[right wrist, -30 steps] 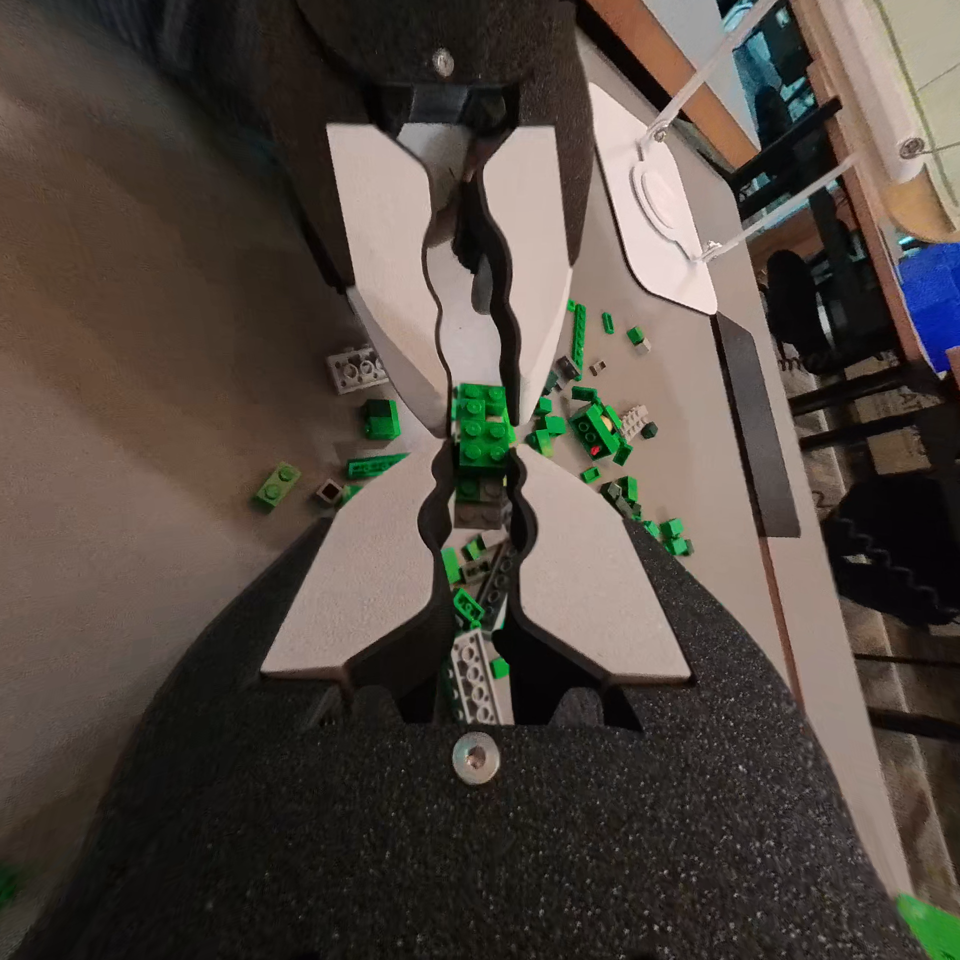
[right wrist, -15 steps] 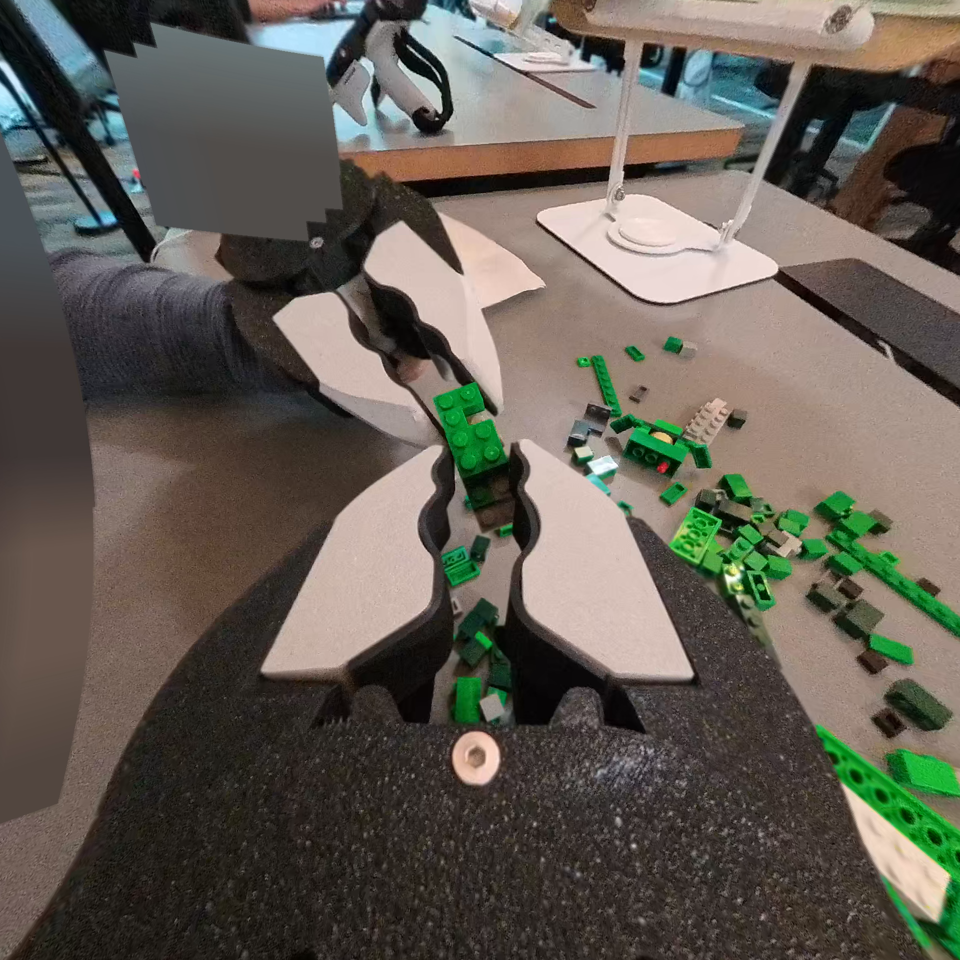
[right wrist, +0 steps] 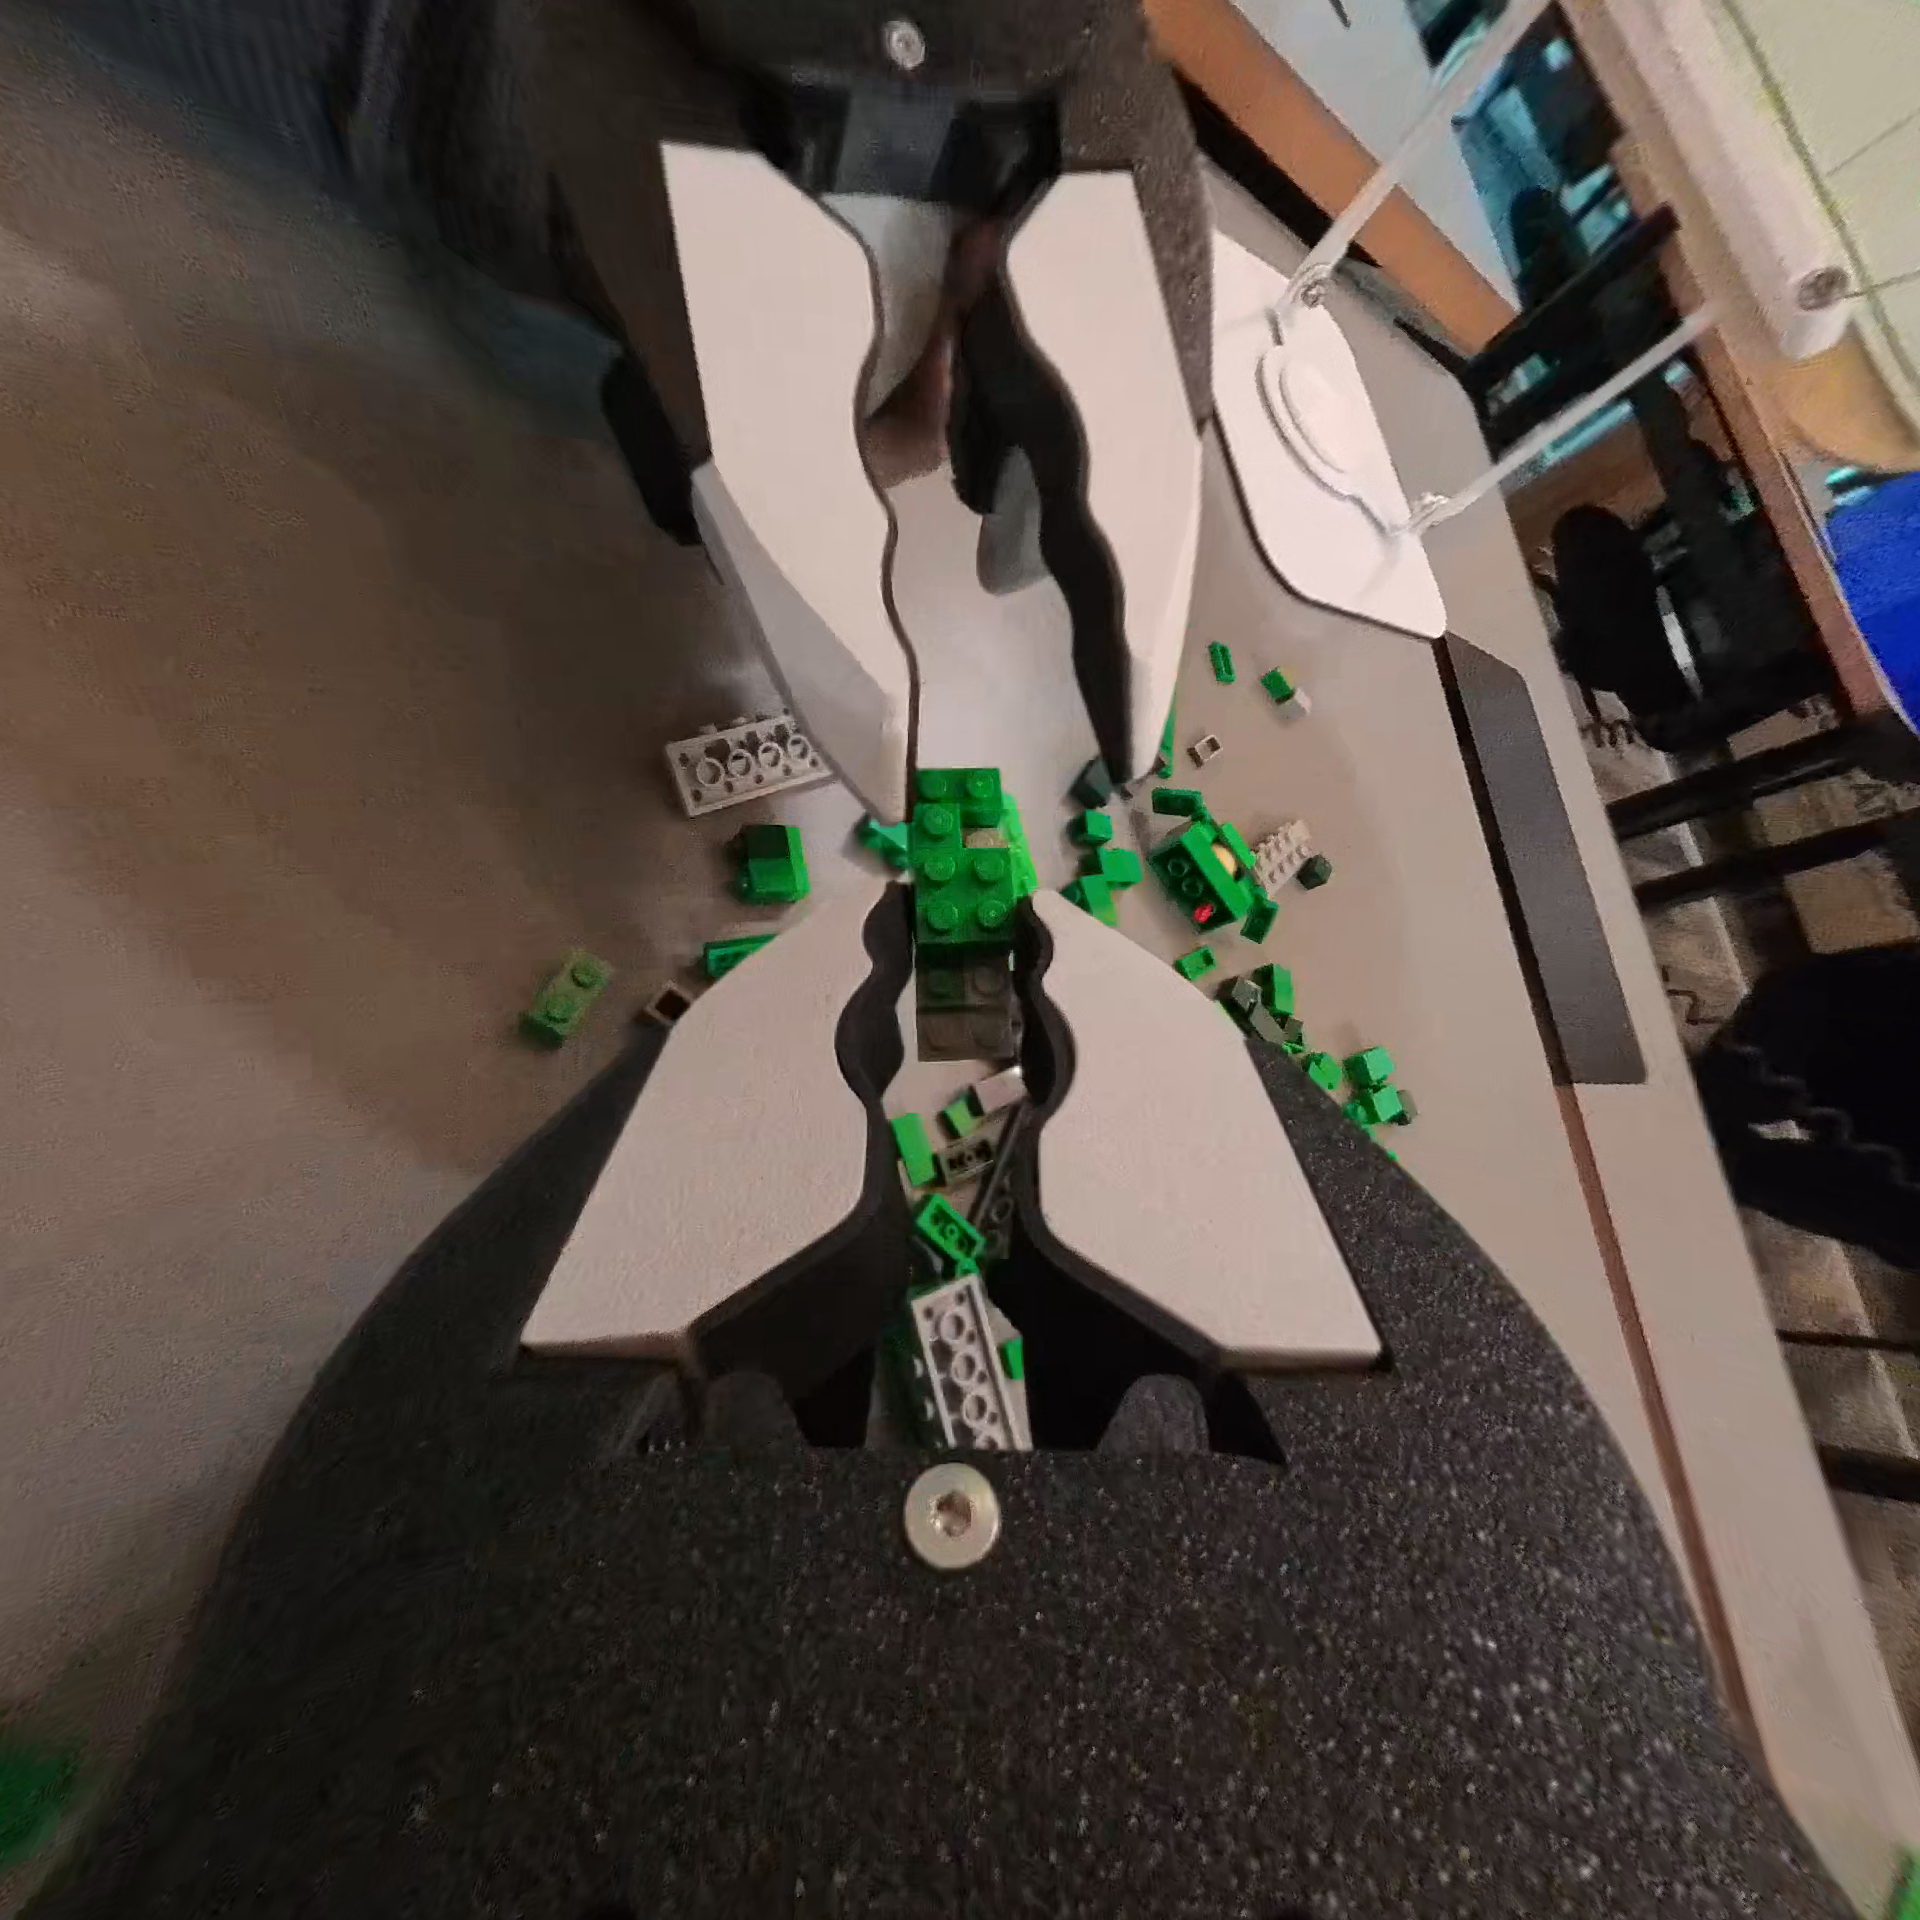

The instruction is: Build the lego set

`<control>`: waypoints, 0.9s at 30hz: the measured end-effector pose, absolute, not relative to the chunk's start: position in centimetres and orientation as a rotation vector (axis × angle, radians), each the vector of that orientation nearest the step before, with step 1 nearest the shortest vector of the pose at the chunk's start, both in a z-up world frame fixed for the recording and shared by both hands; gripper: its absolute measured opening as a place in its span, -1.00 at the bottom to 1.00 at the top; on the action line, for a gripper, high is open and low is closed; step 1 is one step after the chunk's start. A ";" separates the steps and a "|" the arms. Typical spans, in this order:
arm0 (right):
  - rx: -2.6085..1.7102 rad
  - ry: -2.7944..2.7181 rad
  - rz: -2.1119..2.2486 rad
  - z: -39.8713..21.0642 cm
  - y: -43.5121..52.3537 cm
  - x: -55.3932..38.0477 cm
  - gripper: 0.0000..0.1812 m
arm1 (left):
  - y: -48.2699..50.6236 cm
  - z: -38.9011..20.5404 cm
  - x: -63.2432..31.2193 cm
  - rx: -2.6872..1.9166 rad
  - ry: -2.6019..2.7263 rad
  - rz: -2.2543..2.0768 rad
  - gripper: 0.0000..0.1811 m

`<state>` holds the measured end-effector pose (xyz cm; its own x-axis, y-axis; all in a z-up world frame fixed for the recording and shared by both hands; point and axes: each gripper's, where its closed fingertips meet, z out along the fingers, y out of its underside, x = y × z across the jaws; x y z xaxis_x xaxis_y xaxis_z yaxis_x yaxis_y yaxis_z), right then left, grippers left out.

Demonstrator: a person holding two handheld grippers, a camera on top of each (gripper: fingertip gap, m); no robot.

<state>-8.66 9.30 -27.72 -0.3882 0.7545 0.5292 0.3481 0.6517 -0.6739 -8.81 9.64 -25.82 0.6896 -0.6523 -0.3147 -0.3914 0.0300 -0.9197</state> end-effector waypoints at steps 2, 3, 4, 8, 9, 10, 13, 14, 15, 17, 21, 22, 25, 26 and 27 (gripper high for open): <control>-0.844 -2.007 0.603 -27.8 8.9 -8.7 -0.79 | 9.2 -26.0 -8.6 -1.592 0.921 -0.268 -0.68; -0.826 -2.013 0.610 -27.8 8.7 -8.7 -0.79 | 8.8 -26.4 -8.3 -1.597 0.967 -0.284 -0.69; -0.808 -2.021 0.610 -27.8 8.5 -8.7 -0.79 | 8.4 -27.0 -8.0 -1.613 1.021 -0.285 -0.75; -0.825 -2.013 0.627 -27.6 8.5 -8.7 -0.79 | 8.8 -27.8 -8.2 -1.598 1.100 -0.100 -0.82; -0.871 -1.967 0.691 -27.0 8.7 -8.8 -0.79 | 8.9 -27.2 -8.3 -1.575 1.079 -0.071 -0.82; -0.928 -1.913 0.787 -26.2 8.8 -9.0 -0.78 | 9.1 -26.2 -8.5 -1.541 1.039 -0.055 -0.82; -1.057 -1.787 1.033 -24.5 8.8 -9.2 -0.77 | 9.1 -24.2 -8.6 -1.466 0.943 -0.064 -0.81; -1.091 -1.764 1.074 -24.3 8.9 -9.2 -0.77 | 9.2 -24.0 -8.7 -1.454 0.927 -0.052 -0.81; -1.115 -1.748 1.113 -24.2 8.9 -9.3 -0.77 | 9.2 -23.8 -8.7 -1.441 0.919 -0.033 -0.81; -1.148 -1.744 1.172 -24.2 8.8 -9.2 -0.77 | 9.2 -23.7 -8.7 -1.434 0.908 -0.053 -0.80; -1.067 -1.817 1.004 -25.1 8.9 -9.1 -0.79 | 9.3 -24.4 -8.8 -1.502 0.855 -0.225 -0.79; -1.045 -1.837 0.962 -25.3 8.9 -9.0 -0.79 | 9.3 -24.6 -8.8 -1.508 0.874 -0.206 -0.79; -1.016 -1.876 0.896 -25.7 9.0 -8.8 -0.79 | 9.1 -24.6 -8.4 -1.498 0.897 -0.186 -0.66; -1.011 -1.882 0.888 -25.8 9.0 -8.7 -0.79 | 9.0 -24.5 -8.3 -1.493 0.898 -0.202 -0.62; -1.007 -1.886 0.890 -25.9 9.0 -8.7 -0.79 | 9.0 -24.6 -8.2 -1.496 0.901 -0.215 -0.61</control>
<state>-8.71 8.96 -25.85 -0.3606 0.8768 0.3181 0.3114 0.4346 -0.8451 -8.23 9.00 -24.57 0.6706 -0.6374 -0.3795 -0.3969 0.1240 -0.9095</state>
